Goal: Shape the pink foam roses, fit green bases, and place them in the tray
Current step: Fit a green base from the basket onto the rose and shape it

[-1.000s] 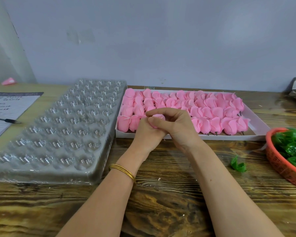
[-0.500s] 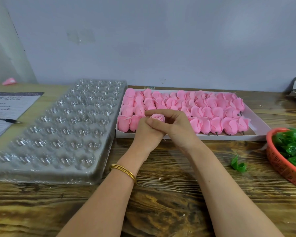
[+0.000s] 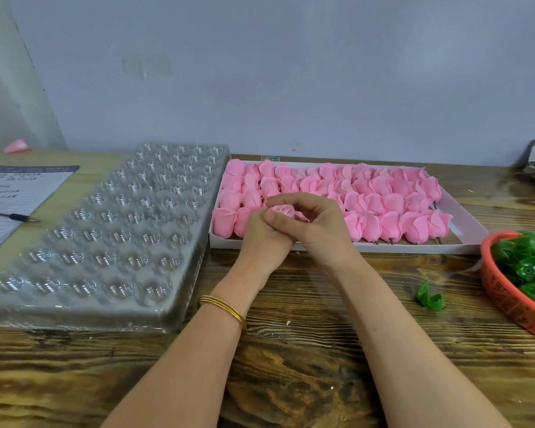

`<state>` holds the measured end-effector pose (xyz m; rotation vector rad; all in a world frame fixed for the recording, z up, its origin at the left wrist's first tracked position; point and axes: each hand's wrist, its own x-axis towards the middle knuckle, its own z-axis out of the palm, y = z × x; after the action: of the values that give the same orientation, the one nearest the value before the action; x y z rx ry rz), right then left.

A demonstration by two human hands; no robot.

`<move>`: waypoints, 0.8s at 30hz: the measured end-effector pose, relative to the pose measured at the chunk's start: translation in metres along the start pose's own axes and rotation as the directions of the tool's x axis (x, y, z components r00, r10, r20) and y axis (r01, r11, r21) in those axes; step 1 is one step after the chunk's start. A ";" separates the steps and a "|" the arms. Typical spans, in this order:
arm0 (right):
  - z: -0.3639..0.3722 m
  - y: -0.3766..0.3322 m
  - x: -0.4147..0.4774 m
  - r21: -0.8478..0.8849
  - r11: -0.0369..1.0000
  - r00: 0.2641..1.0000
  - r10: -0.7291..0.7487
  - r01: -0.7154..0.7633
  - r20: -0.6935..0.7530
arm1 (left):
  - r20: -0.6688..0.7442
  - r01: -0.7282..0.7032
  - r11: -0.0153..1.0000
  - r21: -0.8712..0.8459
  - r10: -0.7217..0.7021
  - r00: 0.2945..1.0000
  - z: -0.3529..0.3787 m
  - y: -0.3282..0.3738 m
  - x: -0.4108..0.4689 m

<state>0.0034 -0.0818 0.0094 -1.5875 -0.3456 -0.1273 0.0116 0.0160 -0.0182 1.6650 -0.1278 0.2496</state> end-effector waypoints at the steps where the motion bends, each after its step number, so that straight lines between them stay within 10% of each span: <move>1: 0.000 0.001 0.000 0.004 1.000 1.000 0.005 -0.005 0.002 | -0.004 -0.007 1.000 -0.013 0.007 1.000 0.000 0.000 0.000; 24: 0.007 0.018 -0.001 -0.452 0.875 0.985 -0.150 0.174 0.091 | -0.080 0.002 1.000 -0.008 -0.003 0.997 -0.004 -0.005 0.002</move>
<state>0.0067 -0.0756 -0.0085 -2.0335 -0.5186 -0.3164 0.0145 0.0202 -0.0220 1.6449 -0.0664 0.3127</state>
